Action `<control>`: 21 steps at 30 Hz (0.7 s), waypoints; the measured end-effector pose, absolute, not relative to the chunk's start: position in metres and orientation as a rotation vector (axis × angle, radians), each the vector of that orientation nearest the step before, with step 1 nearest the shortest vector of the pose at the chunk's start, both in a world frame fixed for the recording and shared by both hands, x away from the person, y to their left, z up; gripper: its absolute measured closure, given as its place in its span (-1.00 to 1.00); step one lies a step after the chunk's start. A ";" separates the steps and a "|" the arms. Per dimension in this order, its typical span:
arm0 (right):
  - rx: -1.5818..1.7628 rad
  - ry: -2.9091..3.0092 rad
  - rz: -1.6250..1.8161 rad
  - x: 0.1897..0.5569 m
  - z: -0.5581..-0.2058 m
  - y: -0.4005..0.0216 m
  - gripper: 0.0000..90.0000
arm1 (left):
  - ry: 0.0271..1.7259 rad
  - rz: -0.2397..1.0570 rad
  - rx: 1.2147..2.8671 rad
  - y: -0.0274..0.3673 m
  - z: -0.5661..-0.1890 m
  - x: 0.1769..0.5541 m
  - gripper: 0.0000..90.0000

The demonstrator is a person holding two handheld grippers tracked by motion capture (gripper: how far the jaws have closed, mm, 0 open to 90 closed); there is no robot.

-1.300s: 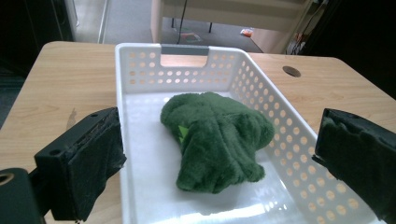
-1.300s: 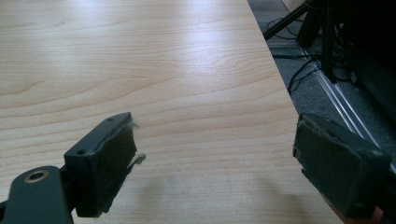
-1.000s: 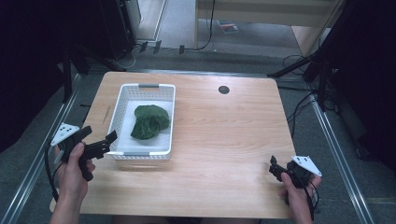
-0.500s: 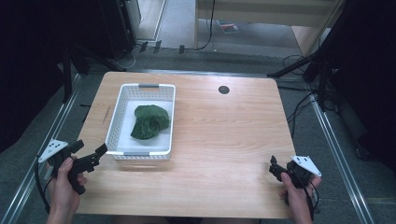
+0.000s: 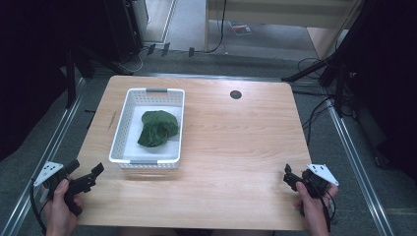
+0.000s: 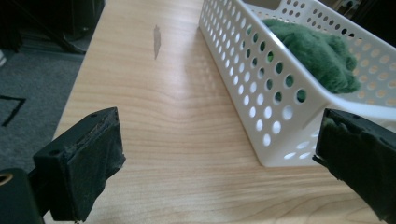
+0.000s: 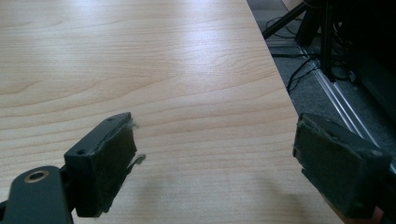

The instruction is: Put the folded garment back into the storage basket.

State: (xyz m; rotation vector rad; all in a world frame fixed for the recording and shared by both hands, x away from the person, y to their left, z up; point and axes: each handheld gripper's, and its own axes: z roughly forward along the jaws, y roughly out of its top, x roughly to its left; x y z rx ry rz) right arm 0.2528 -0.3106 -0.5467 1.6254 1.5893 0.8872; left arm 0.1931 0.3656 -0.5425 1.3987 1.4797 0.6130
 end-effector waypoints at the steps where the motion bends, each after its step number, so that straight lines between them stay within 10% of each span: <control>1: 1.626 1.590 0.888 0.253 -0.547 -0.311 -0.71 | 1.485 0.605 1.395 0.366 -0.544 0.194 -0.98; 21: 1.649 1.593 0.883 0.255 -0.547 -0.312 -0.71 | 1.547 0.611 1.429 0.359 -0.554 0.196 -0.98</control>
